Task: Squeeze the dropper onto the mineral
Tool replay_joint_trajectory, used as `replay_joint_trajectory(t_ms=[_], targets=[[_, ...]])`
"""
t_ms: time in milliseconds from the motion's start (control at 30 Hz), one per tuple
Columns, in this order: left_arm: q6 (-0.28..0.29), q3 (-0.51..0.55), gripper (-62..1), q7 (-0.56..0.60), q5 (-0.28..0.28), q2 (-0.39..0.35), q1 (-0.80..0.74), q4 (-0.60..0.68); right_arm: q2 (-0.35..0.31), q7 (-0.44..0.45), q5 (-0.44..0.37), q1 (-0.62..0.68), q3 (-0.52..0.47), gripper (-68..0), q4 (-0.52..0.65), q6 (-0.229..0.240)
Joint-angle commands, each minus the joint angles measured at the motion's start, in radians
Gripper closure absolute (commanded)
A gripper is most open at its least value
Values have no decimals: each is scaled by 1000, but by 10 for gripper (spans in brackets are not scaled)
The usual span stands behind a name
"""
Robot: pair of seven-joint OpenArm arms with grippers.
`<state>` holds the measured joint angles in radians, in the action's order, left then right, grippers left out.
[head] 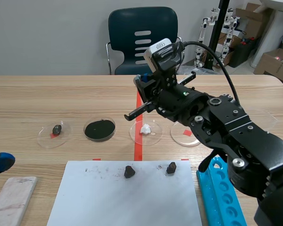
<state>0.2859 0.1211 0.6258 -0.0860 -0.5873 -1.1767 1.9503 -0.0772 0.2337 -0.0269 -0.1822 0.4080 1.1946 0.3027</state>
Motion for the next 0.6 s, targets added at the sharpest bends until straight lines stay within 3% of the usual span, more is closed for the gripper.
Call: replay_joint_trajectory(t_ms=[0, 267, 567], targets=[[1, -4, -623, 17, -6, 5, 0, 6, 3, 15, -11, -14, 0, -10, 9, -3], [1, -4, -623, 17, -6, 5, 0, 6, 0, -101, -11, 44, -5, -10, 191, -3], [1, -4, -623, 17, -6, 5, 0, 6, -3, -166, -10, 275, -54, -10, 484, -3]])
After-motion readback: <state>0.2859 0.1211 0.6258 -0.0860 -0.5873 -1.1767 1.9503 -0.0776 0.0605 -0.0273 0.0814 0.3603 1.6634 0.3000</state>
